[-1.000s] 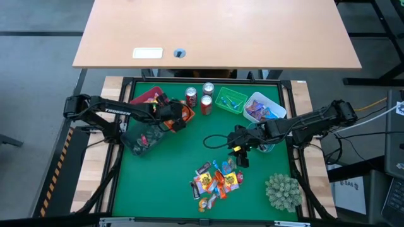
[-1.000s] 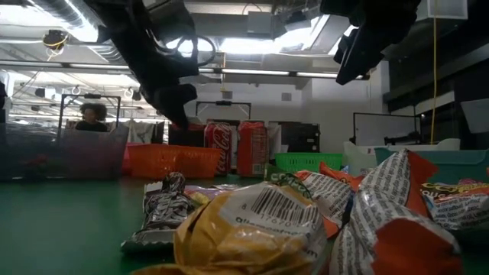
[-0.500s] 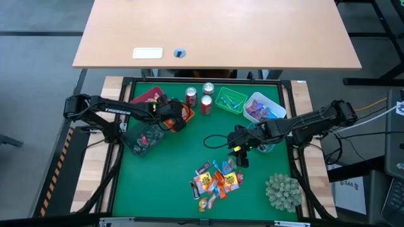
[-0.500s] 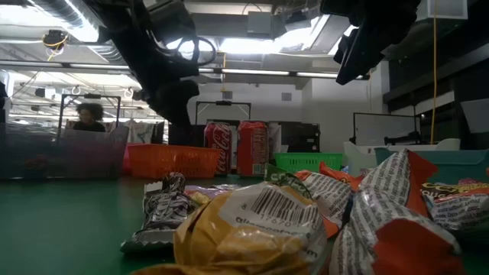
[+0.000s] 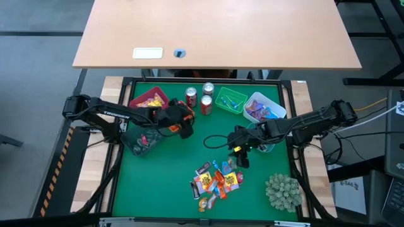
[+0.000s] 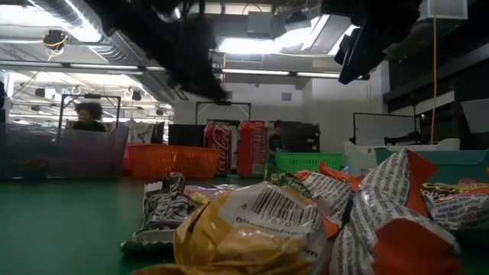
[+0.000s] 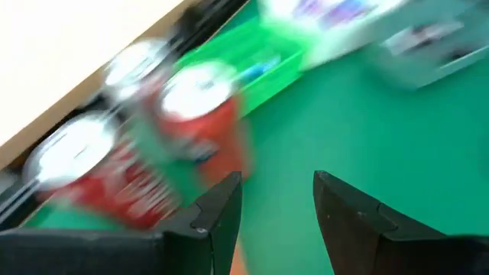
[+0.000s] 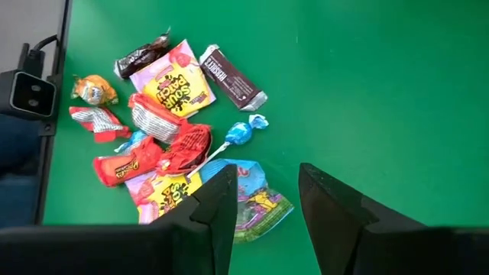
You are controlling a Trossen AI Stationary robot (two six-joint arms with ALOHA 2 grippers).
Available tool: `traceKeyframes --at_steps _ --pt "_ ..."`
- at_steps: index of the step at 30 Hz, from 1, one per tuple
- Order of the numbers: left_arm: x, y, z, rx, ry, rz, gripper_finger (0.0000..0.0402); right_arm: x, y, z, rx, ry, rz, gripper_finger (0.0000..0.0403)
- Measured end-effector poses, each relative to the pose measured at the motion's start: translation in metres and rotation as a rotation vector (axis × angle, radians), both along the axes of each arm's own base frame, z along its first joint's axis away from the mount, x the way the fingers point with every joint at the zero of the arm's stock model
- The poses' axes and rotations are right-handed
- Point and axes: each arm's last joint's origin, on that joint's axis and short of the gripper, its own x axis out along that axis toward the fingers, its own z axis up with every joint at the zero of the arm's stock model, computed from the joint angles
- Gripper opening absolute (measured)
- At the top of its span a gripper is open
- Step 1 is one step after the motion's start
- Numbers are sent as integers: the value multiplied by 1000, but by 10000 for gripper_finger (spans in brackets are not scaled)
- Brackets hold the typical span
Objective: Sort candy
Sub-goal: Put the blue gummy into the white bin
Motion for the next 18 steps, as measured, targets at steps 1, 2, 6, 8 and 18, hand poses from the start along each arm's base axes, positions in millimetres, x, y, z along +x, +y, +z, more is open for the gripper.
traceKeyframes --at_steps 1,2,6,8,18 --pt "2 -4 4 -11 -39 -38 151 0 0 0 4 1 0 139" --pt "2 -8 8 -22 -71 -73 151 0 0 0 10 3 2 142" --pt "1 -27 20 -69 -145 -203 151 1 1 -1 26 12 12 173" --pt "0 -37 23 -90 -159 -261 151 3 2 -5 25 27 13 193" --pt "-6 -90 22 -155 -167 -432 151 23 9 -53 28 200 85 234"
